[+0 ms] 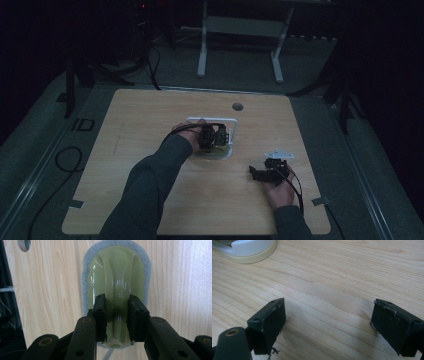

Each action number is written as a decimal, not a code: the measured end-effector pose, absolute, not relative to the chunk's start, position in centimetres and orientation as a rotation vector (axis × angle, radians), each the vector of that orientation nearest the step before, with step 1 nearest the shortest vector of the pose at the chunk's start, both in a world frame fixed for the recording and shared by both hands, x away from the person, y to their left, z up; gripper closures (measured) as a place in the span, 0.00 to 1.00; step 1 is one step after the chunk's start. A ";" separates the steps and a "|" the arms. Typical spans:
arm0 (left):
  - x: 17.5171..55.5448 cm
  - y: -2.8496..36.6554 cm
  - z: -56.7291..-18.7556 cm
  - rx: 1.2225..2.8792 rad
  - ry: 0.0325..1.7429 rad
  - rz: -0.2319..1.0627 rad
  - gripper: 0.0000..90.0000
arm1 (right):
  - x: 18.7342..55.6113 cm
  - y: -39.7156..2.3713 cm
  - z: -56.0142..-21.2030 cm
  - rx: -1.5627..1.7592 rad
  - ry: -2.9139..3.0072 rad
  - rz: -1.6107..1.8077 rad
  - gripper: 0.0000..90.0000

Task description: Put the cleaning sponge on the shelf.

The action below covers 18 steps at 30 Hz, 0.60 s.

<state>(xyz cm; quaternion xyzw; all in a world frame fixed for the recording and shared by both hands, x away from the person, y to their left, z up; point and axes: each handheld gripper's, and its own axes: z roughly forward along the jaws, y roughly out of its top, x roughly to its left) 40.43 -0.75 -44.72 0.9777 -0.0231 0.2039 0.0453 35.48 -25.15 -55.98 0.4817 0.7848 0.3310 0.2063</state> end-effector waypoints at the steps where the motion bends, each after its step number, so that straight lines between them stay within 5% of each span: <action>1: 40.5 -0.7 -44.9 2.984 -0.066 0.622 0.79 | 35.5 -25.2 -56.0 1.341 2.187 0.921 0.13; 18: 41.2 -1.2 -46.0 2.995 -0.035 0.624 0.79 | 35.5 -25.1 -56.0 1.340 2.185 0.923 0.13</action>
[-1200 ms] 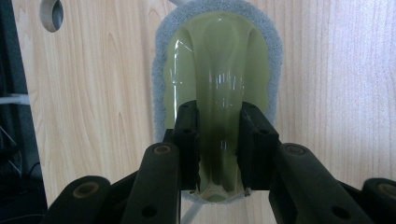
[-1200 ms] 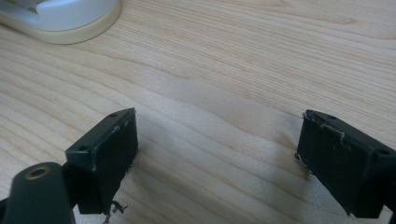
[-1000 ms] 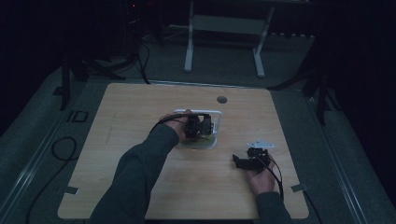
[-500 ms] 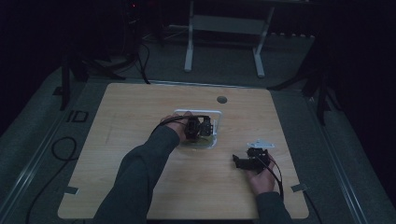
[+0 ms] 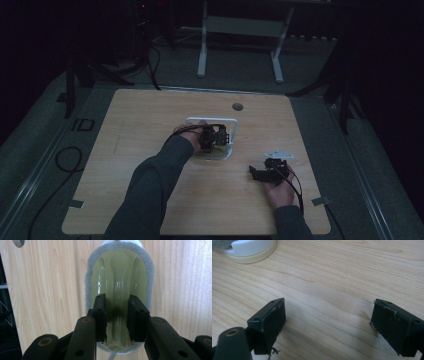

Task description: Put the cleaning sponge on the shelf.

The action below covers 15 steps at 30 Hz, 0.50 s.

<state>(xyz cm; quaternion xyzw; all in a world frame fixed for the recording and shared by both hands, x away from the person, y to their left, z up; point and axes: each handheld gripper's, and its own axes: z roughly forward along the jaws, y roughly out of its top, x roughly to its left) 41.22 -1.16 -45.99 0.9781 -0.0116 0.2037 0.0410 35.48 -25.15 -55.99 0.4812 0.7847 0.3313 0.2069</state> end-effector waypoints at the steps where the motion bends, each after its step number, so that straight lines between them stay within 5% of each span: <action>1: 41.2 -1.2 -46.0 2.995 -0.032 0.625 0.79 | 35.5 -25.1 -56.0 1.342 2.185 0.923 0.13; 15: 41.5 -1.2 -46.4 2.980 -0.021 0.680 0.79 | 35.5 -25.1 -56.0 1.341 2.185 0.922 0.13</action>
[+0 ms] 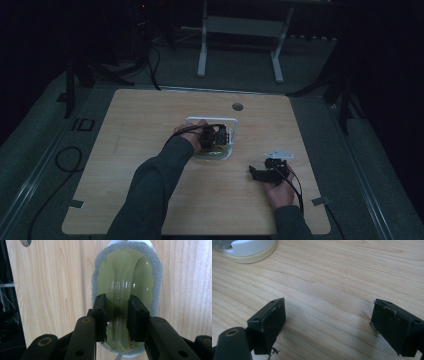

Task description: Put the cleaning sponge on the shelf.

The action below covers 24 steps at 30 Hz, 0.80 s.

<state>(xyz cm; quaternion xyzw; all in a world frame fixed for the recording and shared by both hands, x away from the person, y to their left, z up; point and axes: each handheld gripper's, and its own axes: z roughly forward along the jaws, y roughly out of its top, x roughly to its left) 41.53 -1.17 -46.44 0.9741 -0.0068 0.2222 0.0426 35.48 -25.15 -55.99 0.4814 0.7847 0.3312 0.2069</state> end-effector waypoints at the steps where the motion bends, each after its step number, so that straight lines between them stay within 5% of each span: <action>1: 41.5 -1.2 -46.5 2.979 -0.022 0.683 0.79 | 35.5 -25.1 -56.0 1.340 2.185 0.923 0.13; 24: 40.9 -1.1 -45.8 2.947 0.012 0.703 0.67 | 35.5 -25.1 -56.0 1.341 2.185 0.923 0.13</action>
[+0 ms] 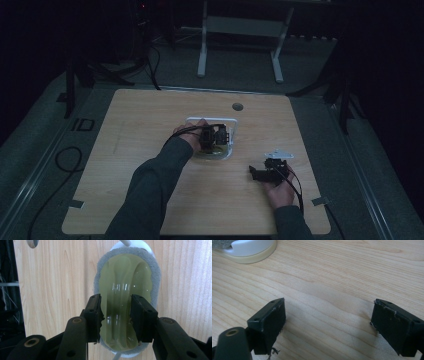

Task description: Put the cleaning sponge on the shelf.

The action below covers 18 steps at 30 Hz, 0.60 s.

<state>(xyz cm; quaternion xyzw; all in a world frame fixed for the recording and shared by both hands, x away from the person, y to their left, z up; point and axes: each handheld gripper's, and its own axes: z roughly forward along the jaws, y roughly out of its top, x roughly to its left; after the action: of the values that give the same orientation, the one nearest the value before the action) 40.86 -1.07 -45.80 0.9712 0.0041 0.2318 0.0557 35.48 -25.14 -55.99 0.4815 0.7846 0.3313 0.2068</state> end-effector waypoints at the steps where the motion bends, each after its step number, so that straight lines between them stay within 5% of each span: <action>1: 40.8 -1.0 -45.7 2.939 0.014 0.701 0.67 | 35.5 -25.1 -56.0 1.341 2.185 0.923 0.13; 18: 38.9 0.4 -43.9 2.885 0.041 0.706 0.65 | 35.5 -25.1 -56.0 1.341 2.186 0.922 0.13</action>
<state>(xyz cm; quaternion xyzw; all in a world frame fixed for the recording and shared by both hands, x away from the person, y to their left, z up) 38.91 0.41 -43.85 0.9677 0.0136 0.2369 0.0854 35.47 -25.15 -55.98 0.4815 0.7849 0.3309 0.2064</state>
